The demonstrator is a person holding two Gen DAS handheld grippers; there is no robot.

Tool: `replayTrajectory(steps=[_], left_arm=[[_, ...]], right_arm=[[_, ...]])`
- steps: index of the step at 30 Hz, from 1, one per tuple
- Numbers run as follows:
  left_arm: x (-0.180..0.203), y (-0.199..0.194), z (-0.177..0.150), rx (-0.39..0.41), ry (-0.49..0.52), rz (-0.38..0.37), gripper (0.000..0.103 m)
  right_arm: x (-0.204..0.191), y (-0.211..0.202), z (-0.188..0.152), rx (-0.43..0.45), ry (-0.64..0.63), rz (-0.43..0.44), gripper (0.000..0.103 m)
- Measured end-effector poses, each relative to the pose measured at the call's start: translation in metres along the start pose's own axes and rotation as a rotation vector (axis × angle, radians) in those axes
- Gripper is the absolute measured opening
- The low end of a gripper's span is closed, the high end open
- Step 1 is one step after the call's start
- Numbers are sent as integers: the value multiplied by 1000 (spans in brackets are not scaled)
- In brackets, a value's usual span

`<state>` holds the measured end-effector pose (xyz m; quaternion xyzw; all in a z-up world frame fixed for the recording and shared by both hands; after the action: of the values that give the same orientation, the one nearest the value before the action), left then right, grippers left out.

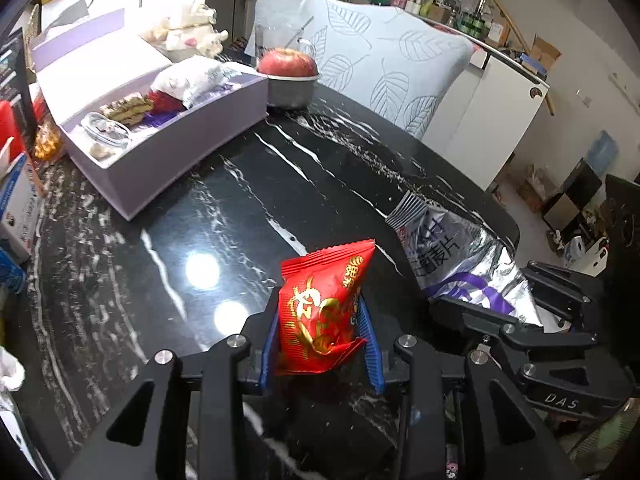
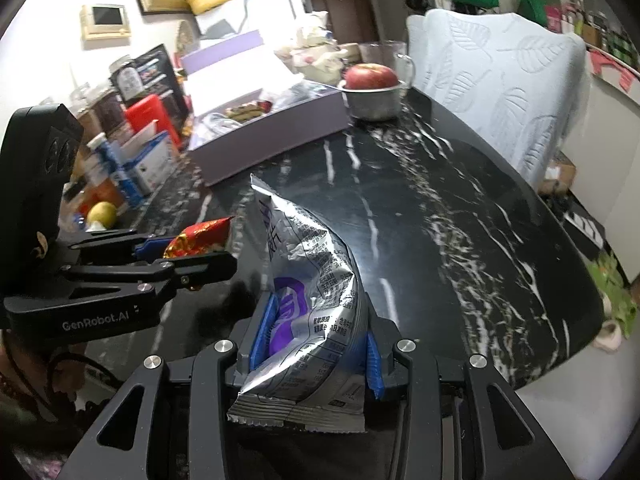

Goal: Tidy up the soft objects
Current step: 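Carry the red packet and chip bag with both grippers over the lavender box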

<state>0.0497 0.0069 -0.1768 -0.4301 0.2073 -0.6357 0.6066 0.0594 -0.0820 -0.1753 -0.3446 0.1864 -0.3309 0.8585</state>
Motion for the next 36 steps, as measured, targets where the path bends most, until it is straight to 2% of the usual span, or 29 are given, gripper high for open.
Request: replayTrajectory(steps=[13,28,36], left_arm=[[-16,-74,37,170,18,38,35],[-18,-152,115,389,73,35,35],[-29,-170,164,449,72,43,35]], right_arm=[[-40,-29,46,109,-99,92,39],[-73,-56,151,270,-265,175,39],[-75,-51,216,328,-307,184,39]])
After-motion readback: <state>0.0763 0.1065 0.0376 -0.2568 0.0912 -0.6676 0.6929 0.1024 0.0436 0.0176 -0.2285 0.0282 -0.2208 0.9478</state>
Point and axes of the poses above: each gripper's, at about its wrist camera, not at the fingertips, and y roughly the way its jaws point, x to its right, z to its top, the point moved 10 cm from there along y, roughly the way its jaws point, and after that the axes turned 12 degrees about -y, right-handed, at the moved point
